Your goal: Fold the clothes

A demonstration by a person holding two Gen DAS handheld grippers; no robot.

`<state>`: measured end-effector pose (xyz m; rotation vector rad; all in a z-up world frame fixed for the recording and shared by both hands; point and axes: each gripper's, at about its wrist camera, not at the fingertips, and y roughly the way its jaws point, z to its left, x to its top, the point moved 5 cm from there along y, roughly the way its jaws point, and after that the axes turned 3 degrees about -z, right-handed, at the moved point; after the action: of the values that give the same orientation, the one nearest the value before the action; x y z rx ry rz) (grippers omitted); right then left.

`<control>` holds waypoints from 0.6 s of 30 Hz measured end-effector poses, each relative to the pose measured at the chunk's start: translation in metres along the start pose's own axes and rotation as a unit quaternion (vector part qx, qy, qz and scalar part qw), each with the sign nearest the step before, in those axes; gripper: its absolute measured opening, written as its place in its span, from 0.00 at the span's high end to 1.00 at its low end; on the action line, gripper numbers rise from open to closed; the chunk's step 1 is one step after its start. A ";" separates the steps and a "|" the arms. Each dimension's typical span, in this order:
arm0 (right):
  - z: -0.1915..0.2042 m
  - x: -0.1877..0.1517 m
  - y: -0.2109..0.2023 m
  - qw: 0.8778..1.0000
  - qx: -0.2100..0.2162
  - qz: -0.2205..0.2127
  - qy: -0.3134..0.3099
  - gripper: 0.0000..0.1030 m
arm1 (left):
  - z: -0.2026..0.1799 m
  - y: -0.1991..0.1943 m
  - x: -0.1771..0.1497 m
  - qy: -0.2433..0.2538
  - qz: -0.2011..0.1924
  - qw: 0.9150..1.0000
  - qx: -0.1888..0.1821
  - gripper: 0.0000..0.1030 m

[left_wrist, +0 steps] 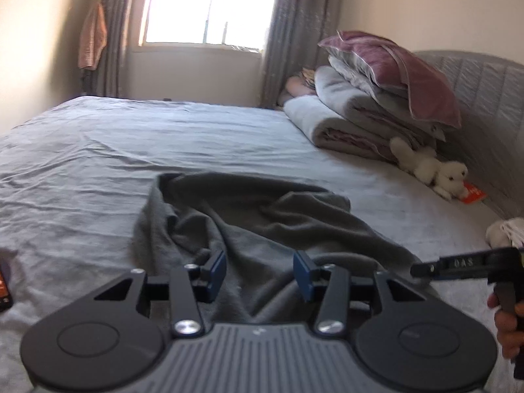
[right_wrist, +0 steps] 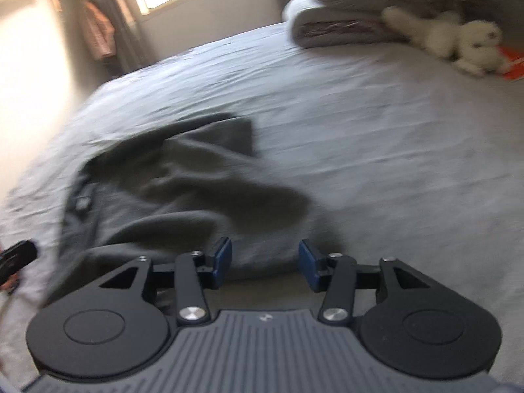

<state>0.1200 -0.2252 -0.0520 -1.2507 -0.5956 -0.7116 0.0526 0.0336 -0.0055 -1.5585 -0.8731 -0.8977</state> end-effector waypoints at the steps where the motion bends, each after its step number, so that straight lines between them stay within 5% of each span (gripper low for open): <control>1: -0.004 0.000 0.003 1.000 -0.008 0.000 -0.002 0.51 | -0.003 0.003 -0.002 0.003 0.002 1.000 -0.005 0.55; 8: -0.012 -0.007 0.027 1.000 -0.020 0.002 -0.002 0.50 | -0.026 0.029 -0.013 0.031 0.009 0.999 -0.040 0.51; 10: -0.008 -0.005 0.030 1.000 -0.008 -0.001 0.001 0.75 | -0.033 0.035 -0.015 0.039 0.009 0.998 -0.052 0.47; 14: -0.006 0.002 0.030 0.997 0.047 0.003 0.059 0.82 | -0.048 0.045 -0.018 0.057 0.002 0.995 -0.080 0.40; 18: 0.002 0.014 0.016 0.980 0.153 0.002 0.124 0.82 | -0.060 0.048 -0.019 0.069 -0.003 0.992 -0.107 0.37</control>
<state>0.1414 -0.2232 -0.0510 -0.8628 -0.4752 -0.7298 0.0814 -0.0338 -0.0358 -1.6544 -0.7001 -1.1198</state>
